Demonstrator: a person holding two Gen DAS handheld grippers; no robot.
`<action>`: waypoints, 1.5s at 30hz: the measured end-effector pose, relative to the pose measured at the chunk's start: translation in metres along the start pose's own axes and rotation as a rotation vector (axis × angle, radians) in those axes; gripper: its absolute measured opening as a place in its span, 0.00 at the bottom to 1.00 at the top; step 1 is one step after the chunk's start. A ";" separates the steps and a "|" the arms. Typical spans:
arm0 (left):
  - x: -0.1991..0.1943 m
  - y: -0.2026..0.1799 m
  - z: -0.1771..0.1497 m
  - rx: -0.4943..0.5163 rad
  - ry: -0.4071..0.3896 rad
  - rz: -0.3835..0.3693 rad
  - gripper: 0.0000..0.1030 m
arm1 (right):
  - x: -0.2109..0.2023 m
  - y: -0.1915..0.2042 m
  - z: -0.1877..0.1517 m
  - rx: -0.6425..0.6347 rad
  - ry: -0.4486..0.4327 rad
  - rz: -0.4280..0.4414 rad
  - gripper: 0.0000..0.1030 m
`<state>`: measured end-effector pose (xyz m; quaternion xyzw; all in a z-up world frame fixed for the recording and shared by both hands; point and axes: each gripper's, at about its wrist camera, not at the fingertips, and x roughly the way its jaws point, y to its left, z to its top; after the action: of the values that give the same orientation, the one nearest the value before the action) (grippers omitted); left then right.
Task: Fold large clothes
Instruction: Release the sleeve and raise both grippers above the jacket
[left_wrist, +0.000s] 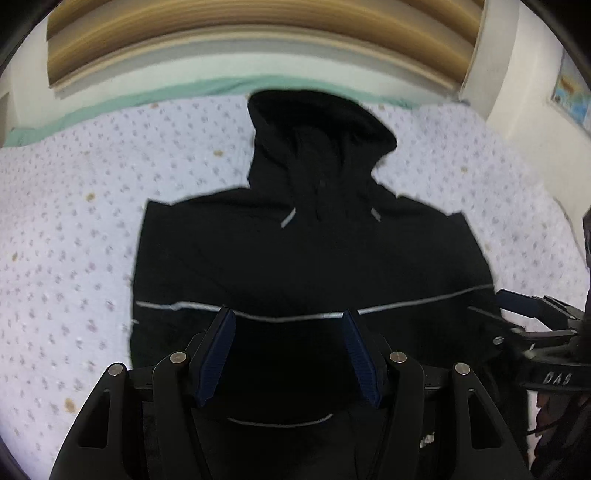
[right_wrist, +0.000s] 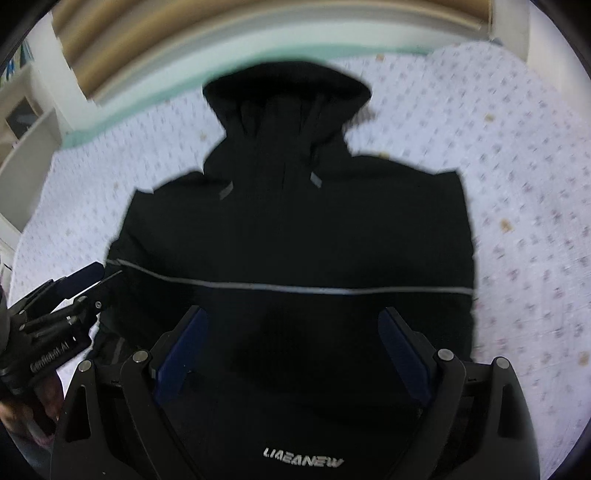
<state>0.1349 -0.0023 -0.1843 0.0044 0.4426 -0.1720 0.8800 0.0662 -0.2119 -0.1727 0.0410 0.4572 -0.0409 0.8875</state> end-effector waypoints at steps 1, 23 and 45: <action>0.012 0.000 -0.006 0.003 0.019 0.020 0.59 | 0.010 0.000 -0.004 0.005 0.016 -0.003 0.92; 0.025 0.032 0.037 -0.069 -0.003 -0.049 0.59 | 0.024 0.009 0.044 -0.037 0.018 -0.071 0.98; 0.122 0.030 0.016 0.023 0.188 0.082 0.56 | 0.118 -0.016 0.030 -0.011 0.085 -0.124 1.00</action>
<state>0.2236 -0.0125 -0.2738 0.0489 0.5207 -0.1399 0.8408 0.1565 -0.2348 -0.2518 0.0096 0.4965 -0.0914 0.8632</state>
